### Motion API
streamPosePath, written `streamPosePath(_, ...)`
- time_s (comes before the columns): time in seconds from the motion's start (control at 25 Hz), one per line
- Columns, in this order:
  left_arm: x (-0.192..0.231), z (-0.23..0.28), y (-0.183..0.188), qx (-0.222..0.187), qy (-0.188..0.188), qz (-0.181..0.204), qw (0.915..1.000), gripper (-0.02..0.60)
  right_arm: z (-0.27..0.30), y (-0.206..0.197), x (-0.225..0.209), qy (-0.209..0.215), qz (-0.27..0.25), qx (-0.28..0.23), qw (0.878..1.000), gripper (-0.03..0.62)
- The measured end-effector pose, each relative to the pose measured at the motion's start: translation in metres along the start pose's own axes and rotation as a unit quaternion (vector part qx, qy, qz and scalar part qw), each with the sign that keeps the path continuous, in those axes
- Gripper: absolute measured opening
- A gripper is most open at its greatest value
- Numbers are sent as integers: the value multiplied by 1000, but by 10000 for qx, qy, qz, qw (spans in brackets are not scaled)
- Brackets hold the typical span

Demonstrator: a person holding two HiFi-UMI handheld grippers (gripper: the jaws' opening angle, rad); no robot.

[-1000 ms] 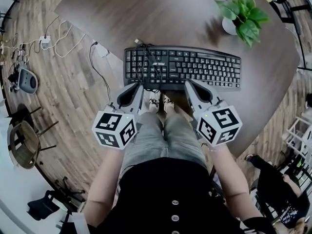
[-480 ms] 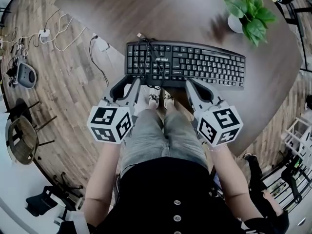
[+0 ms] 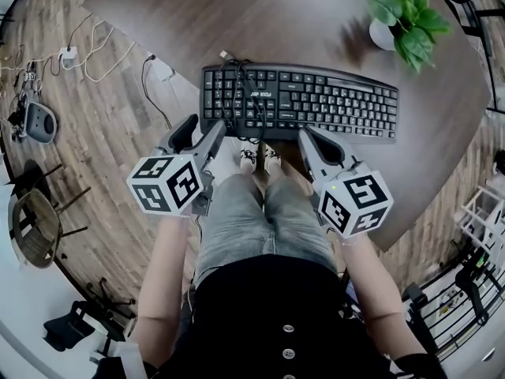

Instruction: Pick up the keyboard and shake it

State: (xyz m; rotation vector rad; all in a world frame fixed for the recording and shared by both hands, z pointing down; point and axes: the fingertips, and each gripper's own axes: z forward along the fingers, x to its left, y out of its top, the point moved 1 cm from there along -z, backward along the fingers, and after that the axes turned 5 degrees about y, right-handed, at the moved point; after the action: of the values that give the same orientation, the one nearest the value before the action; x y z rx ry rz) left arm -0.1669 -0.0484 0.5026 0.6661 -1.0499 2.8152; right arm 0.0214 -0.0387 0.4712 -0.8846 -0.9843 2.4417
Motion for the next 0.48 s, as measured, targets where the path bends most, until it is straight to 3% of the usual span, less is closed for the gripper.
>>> streamPosePath(0.48,2,17,-7,261,-692,-715,9947,270,1,-6,1,-39,-108,128,9999,28)
